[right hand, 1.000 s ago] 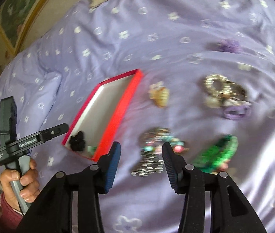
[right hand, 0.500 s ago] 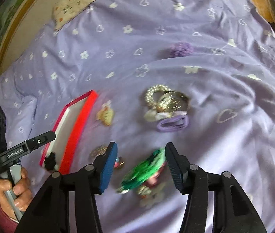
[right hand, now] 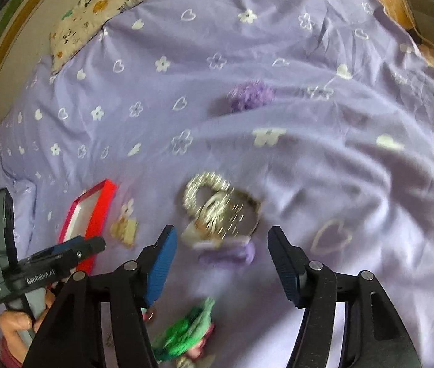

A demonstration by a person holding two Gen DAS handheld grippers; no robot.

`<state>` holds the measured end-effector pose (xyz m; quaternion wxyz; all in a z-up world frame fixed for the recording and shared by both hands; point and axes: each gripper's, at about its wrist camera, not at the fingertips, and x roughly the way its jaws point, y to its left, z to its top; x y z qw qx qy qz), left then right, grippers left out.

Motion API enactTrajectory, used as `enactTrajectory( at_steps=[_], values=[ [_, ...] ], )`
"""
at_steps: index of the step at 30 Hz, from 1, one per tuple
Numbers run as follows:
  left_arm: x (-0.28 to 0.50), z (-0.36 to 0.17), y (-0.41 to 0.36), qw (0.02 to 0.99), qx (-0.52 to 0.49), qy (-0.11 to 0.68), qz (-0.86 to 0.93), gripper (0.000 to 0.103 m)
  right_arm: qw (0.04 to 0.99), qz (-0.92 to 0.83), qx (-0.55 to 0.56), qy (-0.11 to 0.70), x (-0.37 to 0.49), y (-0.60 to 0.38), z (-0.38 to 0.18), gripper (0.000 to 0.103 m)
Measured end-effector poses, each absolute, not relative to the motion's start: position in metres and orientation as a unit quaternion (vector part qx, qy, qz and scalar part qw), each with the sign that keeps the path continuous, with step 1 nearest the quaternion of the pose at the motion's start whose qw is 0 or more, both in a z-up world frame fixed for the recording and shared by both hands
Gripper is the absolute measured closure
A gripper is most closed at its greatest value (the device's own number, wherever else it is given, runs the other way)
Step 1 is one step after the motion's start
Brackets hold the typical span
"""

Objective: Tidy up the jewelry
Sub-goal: 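Grasp the yellow hair clip with the left gripper while the right gripper grasps the gold wristwatch, then carry the clip and watch into the red box and open both grippers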

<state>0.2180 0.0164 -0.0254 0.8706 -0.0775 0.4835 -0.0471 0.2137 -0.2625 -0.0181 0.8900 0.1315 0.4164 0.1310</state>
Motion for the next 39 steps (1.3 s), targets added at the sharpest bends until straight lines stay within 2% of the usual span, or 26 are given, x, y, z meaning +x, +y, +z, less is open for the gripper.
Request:
enactTrajectory(
  at_steps=[2,3,5,7,8,9,10,11,21,30,39],
  values=[
    [0.225,-0.031,0.014,0.868,-0.081,0.488,-0.049,0.021,0.887,0.123,0.127,0.426,0.225,-0.264,-0.023,0.054],
    [0.228,-0.033,0.013,0.867,-0.081,0.489,-0.049,0.021,0.884,0.120,0.125,0.434,0.231,-0.264,-0.027,0.064],
    [0.236,-0.038,0.009,0.866,-0.075,0.492,-0.044,0.021,0.876,0.115,0.120,0.453,0.242,-0.263,-0.038,0.070],
    [0.241,-0.043,0.007,0.865,-0.072,0.495,-0.045,0.026,0.868,0.114,0.110,0.471,0.250,-0.259,-0.050,0.084],
    [0.243,-0.046,0.006,0.863,-0.071,0.497,-0.047,0.039,0.865,0.113,0.108,0.476,0.251,-0.258,-0.055,0.087],
    [0.246,-0.049,0.005,0.861,-0.072,0.501,-0.052,0.049,0.865,0.113,0.108,0.477,0.250,-0.258,-0.058,0.096],
    [0.248,-0.053,0.005,0.857,-0.076,0.507,-0.058,0.069,0.867,0.112,0.107,0.473,0.248,-0.257,-0.059,0.098],
    [0.249,-0.056,0.006,0.853,-0.082,0.511,-0.063,0.075,0.869,0.113,0.108,0.469,0.247,-0.258,-0.058,0.099],
    [0.228,-0.035,0.024,0.865,-0.108,0.484,-0.077,0.075,0.888,0.141,0.139,0.415,0.223,-0.253,-0.018,0.100],
    [0.188,-0.002,0.056,0.881,-0.123,0.450,-0.071,0.075,0.879,0.195,0.133,0.414,0.207,-0.205,-0.002,0.100],
    [0.156,0.003,0.103,0.886,-0.143,0.438,-0.042,0.075,0.864,0.245,0.120,0.423,0.196,-0.149,-0.003,0.100]
  ],
)
